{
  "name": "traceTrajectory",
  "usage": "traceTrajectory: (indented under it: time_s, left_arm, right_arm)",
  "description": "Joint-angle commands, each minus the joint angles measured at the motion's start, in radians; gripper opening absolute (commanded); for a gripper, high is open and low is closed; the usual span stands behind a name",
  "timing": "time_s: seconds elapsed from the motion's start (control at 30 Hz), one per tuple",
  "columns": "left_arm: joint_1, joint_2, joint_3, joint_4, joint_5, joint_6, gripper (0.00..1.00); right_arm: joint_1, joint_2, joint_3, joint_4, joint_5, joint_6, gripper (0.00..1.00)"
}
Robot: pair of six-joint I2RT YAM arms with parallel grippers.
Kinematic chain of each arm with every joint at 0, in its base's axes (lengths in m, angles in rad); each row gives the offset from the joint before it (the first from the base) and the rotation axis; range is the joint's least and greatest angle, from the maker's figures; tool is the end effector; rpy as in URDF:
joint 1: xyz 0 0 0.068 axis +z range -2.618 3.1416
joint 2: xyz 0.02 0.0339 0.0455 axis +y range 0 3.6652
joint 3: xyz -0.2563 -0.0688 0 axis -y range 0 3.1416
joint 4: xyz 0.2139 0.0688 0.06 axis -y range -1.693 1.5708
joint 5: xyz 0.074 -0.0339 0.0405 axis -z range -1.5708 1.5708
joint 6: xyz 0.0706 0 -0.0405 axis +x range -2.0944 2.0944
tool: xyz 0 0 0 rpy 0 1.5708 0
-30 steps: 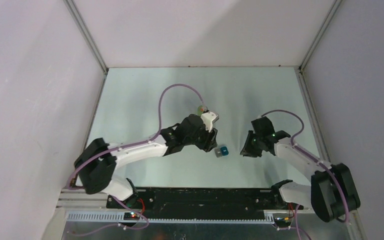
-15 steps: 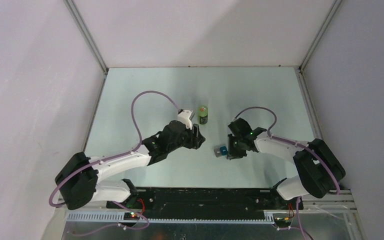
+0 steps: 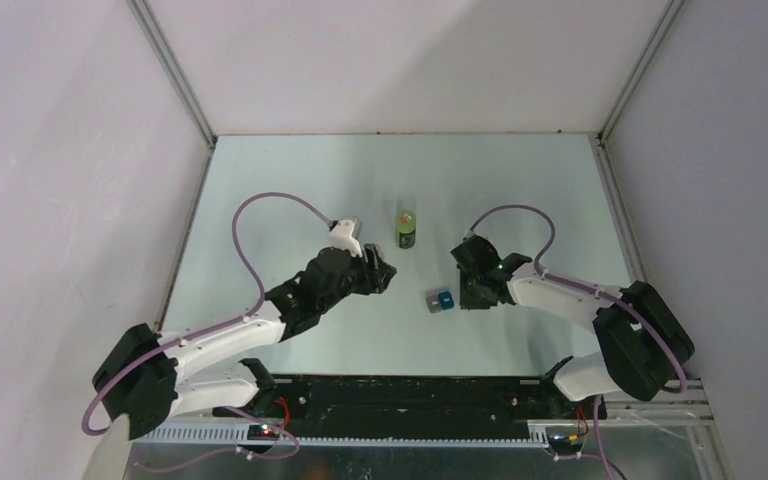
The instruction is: Sort the pills into containers
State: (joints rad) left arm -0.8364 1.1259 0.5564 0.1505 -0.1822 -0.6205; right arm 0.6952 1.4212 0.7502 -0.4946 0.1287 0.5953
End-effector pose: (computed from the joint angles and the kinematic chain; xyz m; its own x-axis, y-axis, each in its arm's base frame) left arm 0.1792 -0.1794 0.2217 -0.5818 -0.2089 -0.7861 0.3451 0.8117 -0.4712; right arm 0.1927 0.1490 0.1486 -0.9188 -0.0422 -0.3925 -0.0980 0.9875 0.1234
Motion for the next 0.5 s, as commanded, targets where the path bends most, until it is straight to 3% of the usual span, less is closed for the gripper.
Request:
traceTrajectory:
  time_s: [0.0,0.47]
  left_arm:
    - [0.011,-0.037,-0.020,0.034,-0.045,-0.028,0.57]
    - [0.023,-0.029,-0.037,0.047,-0.047,-0.056,0.57]
  right_arm:
    - [-0.030,-0.003,0.035,0.016,0.043,-0.013,0.20]
    - [0.059,0.106,0.095,0.066,-0.087,-0.119,0.20]
